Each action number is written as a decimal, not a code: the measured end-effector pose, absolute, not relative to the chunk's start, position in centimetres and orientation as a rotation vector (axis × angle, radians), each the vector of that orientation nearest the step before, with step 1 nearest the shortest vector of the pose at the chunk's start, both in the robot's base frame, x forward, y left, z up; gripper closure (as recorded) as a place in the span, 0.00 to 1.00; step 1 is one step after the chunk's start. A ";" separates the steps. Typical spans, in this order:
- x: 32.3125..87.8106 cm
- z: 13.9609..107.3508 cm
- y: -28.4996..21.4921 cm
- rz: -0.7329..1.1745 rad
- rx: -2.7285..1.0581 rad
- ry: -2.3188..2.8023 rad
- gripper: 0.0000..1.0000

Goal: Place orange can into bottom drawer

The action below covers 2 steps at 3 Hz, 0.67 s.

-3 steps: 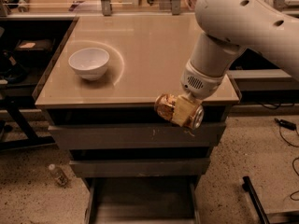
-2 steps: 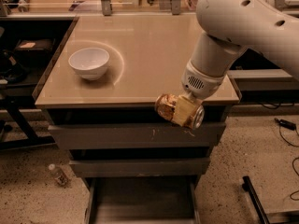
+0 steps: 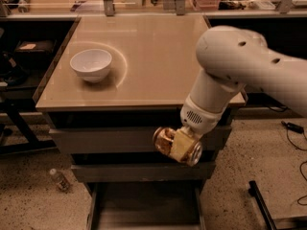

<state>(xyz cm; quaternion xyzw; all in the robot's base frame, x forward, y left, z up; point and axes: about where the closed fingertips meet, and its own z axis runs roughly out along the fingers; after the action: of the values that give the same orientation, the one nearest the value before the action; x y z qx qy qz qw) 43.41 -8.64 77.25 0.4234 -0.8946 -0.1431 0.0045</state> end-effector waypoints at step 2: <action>37.6 65.9 -6.5 -0.670 1.182 -2.613 1.00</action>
Offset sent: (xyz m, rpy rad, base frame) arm -0.0824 0.0343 -0.1751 0.1137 0.3870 -0.0025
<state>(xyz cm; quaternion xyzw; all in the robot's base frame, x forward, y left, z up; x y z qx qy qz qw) 37.58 -6.49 65.95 0.3995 -0.8829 -0.2264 0.0979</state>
